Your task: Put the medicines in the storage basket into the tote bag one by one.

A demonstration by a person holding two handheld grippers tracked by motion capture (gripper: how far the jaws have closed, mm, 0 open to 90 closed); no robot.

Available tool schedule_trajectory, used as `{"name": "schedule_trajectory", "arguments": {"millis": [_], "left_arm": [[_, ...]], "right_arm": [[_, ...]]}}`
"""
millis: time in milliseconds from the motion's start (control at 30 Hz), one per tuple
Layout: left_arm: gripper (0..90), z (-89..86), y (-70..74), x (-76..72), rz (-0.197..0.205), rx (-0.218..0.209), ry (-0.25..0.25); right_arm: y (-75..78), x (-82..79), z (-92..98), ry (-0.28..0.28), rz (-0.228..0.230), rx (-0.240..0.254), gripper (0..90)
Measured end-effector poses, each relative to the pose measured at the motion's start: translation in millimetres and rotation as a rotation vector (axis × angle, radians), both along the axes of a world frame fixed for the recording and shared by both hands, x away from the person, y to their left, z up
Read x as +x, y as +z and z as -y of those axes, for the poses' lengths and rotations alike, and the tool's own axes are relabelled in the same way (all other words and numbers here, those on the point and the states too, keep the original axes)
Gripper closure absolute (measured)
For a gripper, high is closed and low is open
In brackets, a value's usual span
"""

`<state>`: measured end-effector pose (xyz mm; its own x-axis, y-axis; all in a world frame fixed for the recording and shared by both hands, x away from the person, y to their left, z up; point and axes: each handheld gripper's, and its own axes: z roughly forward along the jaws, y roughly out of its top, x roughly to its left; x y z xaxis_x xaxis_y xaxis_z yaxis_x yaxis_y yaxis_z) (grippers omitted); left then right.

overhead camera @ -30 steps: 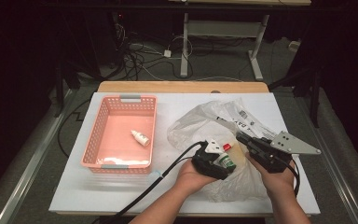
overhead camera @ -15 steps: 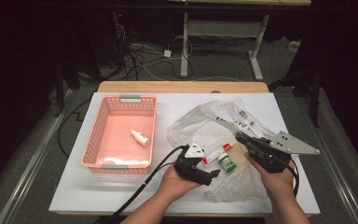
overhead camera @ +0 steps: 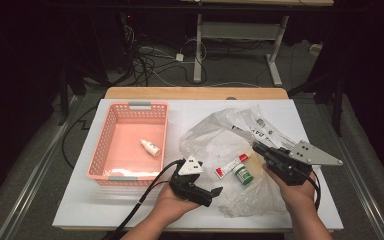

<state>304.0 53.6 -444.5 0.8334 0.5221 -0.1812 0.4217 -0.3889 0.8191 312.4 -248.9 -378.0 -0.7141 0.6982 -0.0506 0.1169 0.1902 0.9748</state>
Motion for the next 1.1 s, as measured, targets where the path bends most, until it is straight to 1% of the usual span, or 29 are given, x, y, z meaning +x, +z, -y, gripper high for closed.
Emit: {"name": "schedule_trajectory", "arguments": {"millis": [100, 167, 200, 233, 267, 367, 433, 467, 533, 633, 667, 733, 767, 833, 900, 967, 1100], "left_arm": [[0.0, -12.9, 3.7, -5.3, 0.006, 0.001, 0.016], [0.0, -20.7, 5.6, -6.9, 0.005, -0.002, 0.027], [0.0, -25.7, 6.9, -7.8, -0.002, -0.011, 0.023], [0.0, -28.1, 8.0, -8.9, -0.008, -0.011, 0.019], [0.0, -29.9, 9.4, -10.7, -0.01, -0.002, 0.016], [0.0, -34.4, 14.2, -16.9, 0.001, 0.004, 0.013], [0.0, -40.2, 18.0, -19.9, 0.003, -0.009, 0.022], [0.0, -43.2, 19.8, -20.8, 0.009, -0.008, 0.028], [0.0, -50.2, 22.6, -21.0, 0.014, -0.005, 0.046], [0.0, -63.7, 24.0, -18.6, 0.008, -0.013, 0.073], [0.0, -67.5, 23.9, -17.6, 0.006, -0.002, 0.076], [0.0, -75.0, 23.4, -17.2, 0.014, 0.021, 0.096], [0.0, -78.9, 22.9, -16.9, 0.014, 0.024, 0.11], [0.0, -86.6, 22.3, -15.5, 0.01, 0.017, 0.131], [0.0, -92.8, 21.4, -13.5, 0.016, 0.018, 0.153], [0.0, -98.2, 20.7, -10.9, 0.008, 0.01, 0.166], [0.0, -108.2, 21.7, -7.9, 0.031, 0.02, 0.217]], "right_arm": [[-0.3, 0.1, -0.3, -0.002, -0.001, 0.0, 89.7], [-0.8, 0.1, -0.7, -0.003, -0.006, 0.001, 89.8], [-1.0, 0.3, -0.9, -0.002, -0.007, 0.0, 89.8], [-1.3, 0.2, -1.2, -0.004, -0.01, 0.0, 89.8], [-1.4, 0.3, -1.4, -0.003, -0.009, -0.001, 89.8], [-1.3, 0.2, -1.5, -0.001, -0.006, -0.005, 89.7], [-0.9, -0.1, -1.7, -0.002, -0.005, -0.005, 89.7], [-0.7, -0.1, -1.7, -0.001, -0.005, -0.004, 89.7], [-0.5, -0.3, -1.6, -0.001, -0.003, -0.004, 89.7], [-0.4, -0.5, -1.2, -0.001, -0.002, -0.005, 89.7], [-0.1, -0.7, -0.9, -0.003, -0.002, -0.006, 89.7], [0.2, -0.9, -0.5, -0.004, -0.003, -0.003, 89.7], [0.4, -0.8, -0.1, -0.004, -0.002, 0.0, 89.7], [0.8, -1.0, 0.7, -0.006, -0.003, 0.0, 89.7], [1.0, -0.8, 1.4, -0.007, 0.0, 0.001, 89.7], [1.0, -0.7, 1.9, -0.008, 0.001, 0.002, 89.6], [0.5, -0.4, 2.1, -0.009, -0.002, 0.005, 89.7]]}}
